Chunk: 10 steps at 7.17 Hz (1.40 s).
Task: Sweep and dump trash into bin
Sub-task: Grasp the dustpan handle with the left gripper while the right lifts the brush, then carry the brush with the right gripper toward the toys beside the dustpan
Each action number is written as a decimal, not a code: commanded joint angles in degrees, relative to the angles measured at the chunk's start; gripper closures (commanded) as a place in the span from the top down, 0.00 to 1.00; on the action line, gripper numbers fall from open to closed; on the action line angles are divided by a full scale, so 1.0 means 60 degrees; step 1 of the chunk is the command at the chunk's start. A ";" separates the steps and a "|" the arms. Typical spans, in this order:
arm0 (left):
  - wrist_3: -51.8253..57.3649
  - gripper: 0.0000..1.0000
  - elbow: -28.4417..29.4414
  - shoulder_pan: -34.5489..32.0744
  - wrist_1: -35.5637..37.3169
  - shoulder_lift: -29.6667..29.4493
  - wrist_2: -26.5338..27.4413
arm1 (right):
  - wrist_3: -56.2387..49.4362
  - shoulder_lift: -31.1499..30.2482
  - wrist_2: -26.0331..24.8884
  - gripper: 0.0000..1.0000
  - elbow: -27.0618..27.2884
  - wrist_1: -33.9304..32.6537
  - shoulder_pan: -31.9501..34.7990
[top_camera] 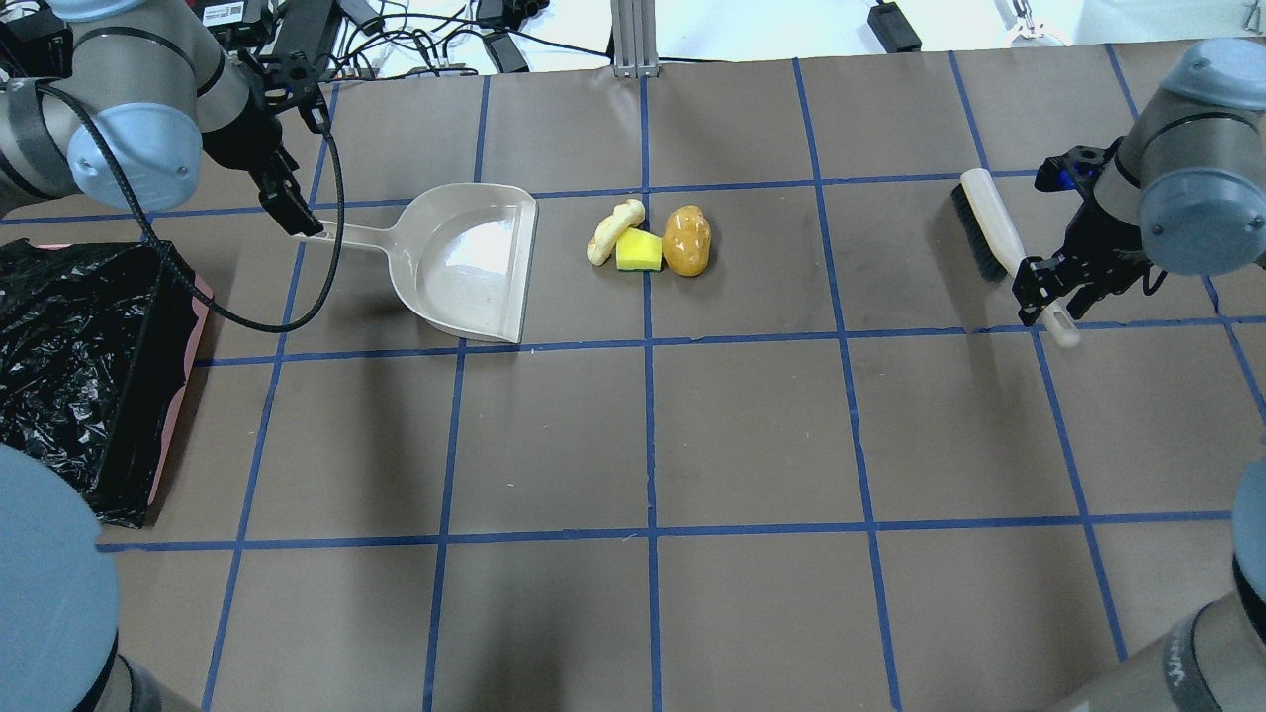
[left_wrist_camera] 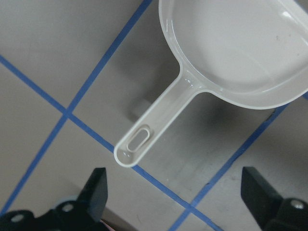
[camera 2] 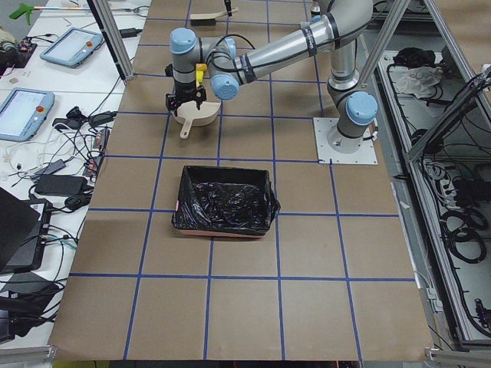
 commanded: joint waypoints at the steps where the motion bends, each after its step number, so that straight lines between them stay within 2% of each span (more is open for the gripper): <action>1: 0.2960 1.00 -0.0040 0.0010 0.0213 -0.0586 0.0057 | 0.0311 0.0019 -0.0017 0.00 -0.0074 -0.0019 0.0056; 6: 0.3687 1.00 0.0019 -0.0019 0.0594 -0.1291 0.0071 | 0.0458 -0.0068 0.0115 0.00 -0.0308 0.0127 0.0347; 7: 0.3614 0.92 -0.0025 -0.0049 0.0624 -0.1277 0.0086 | 0.0996 -0.0083 0.0115 0.00 -0.0353 0.0244 0.0639; 8: 0.3570 0.68 -0.0040 -0.0092 0.0827 -0.1262 0.0173 | 0.1248 -0.0083 0.0173 0.00 -0.0353 0.0230 0.0860; 9: 0.3526 0.55 -0.0055 -0.0107 0.0887 -0.1291 0.0232 | 0.1802 -0.0141 0.0464 0.00 -0.0368 0.0245 0.1152; 10: 0.3540 0.38 -0.0055 -0.0107 0.1004 -0.1262 0.0233 | 0.2112 -0.0156 0.0495 0.00 -0.0368 0.0230 0.1387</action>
